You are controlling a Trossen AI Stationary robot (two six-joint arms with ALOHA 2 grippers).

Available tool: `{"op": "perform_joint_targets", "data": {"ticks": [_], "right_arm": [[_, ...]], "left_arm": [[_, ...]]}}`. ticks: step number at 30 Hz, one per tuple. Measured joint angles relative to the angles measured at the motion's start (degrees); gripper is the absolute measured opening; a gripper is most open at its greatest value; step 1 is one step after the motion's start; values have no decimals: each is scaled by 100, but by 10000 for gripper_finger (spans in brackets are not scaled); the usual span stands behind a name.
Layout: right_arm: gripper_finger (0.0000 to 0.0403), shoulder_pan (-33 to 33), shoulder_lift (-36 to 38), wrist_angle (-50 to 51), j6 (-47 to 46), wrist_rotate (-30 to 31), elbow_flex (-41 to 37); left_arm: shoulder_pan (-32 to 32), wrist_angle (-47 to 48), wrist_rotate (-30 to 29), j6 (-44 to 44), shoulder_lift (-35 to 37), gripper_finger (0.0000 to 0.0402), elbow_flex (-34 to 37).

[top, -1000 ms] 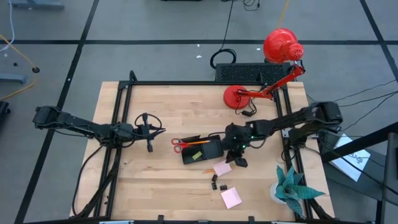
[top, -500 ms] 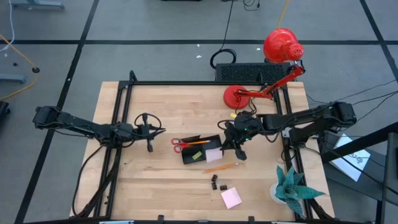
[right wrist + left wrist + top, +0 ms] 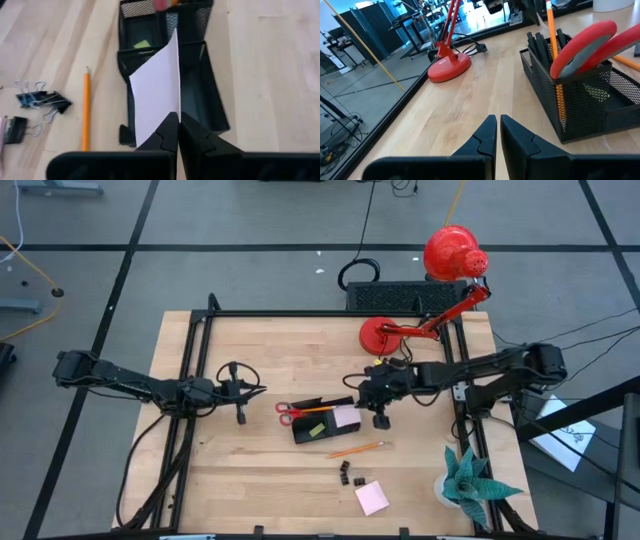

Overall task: Pick and place office supplies into organizer
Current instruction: Put the top sticky note into the right compartment of the desk organizer

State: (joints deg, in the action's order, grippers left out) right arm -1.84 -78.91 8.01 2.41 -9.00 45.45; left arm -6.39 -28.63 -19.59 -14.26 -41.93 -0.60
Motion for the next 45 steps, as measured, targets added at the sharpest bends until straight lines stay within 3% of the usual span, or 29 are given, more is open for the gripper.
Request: {"op": "perform_joint_targets", "data": {"ticks": [17,24,45], "right_arm": [[0,-342,-883,-674,146,-337,-2],[0,-523,-902,-607,-13,-956,-2],[15,-478,-927,-518,-24,-948,-2]], "left_arm": [[0,13,0,-48,-1,31,0],[0,14,-2,-109,-2,31,0],[0,7,-2,-105,-2,31,0]]}}
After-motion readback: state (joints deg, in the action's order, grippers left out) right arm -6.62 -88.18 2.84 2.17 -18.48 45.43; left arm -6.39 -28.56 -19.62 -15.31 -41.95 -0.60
